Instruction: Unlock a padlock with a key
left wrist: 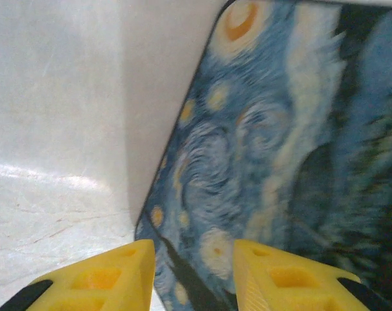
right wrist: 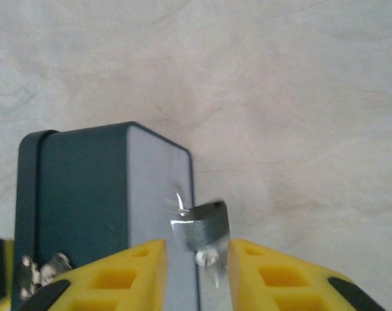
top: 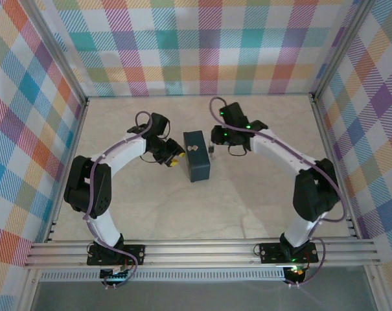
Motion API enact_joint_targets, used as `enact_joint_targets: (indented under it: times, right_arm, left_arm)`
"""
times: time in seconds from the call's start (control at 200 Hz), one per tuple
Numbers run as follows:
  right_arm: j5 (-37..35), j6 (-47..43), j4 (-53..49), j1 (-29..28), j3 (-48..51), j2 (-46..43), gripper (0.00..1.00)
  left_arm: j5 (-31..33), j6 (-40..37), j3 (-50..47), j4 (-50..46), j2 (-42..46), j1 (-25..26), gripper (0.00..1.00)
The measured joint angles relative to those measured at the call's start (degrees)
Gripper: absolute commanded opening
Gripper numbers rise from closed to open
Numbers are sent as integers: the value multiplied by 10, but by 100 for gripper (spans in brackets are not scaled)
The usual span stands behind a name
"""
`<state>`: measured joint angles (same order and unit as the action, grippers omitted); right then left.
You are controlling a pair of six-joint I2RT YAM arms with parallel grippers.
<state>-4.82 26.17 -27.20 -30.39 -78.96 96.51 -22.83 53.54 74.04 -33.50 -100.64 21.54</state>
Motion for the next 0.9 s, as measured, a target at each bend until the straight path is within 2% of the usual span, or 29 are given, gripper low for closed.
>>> enact_joint_targets:
  times: [0.15, 0.245, 0.38, 0.475, 0.6, 0.67, 0.77, 0.8, 0.825, 0.9]
  right_arm:
    - [38, -13, 26, 61, 82, -35, 32]
    - [56, -20, 33, 82, 136, -33, 39]
    - [109, -29, 35, 78, 165, -34, 51]
    - [138, -29, 49, 55, 157, -42, 68]
    - [148, -26, 67, -11, 121, -50, 72]
    - [146, -24, 71, -46, 96, -48, 85]
    - [130, -27, 66, -88, 56, -32, 86]
    - [123, -27, 64, -96, 47, -24, 90]
    - [115, -26, 62, -102, 39, -16, 100]
    - [88, -31, 55, -113, 30, 4, 100]
  left_arm:
    - [10, -20, 29, -11, 0, -15, 37]
    - [14, -31, 31, -21, 0, -28, 37]
    - [34, -64, 37, -54, 0, -50, 39]
    - [47, -85, 45, -72, 0, -63, 42]
    - [60, -106, 46, -85, 1, -78, 45]
    - [61, -112, 46, -86, 3, -86, 46]
    - [63, -116, 46, -86, 9, -92, 46]
    - [63, -117, 46, -87, 10, -93, 45]
    - [63, -118, 46, -87, 12, -94, 46]
    - [62, -122, 46, -86, 17, -94, 46]
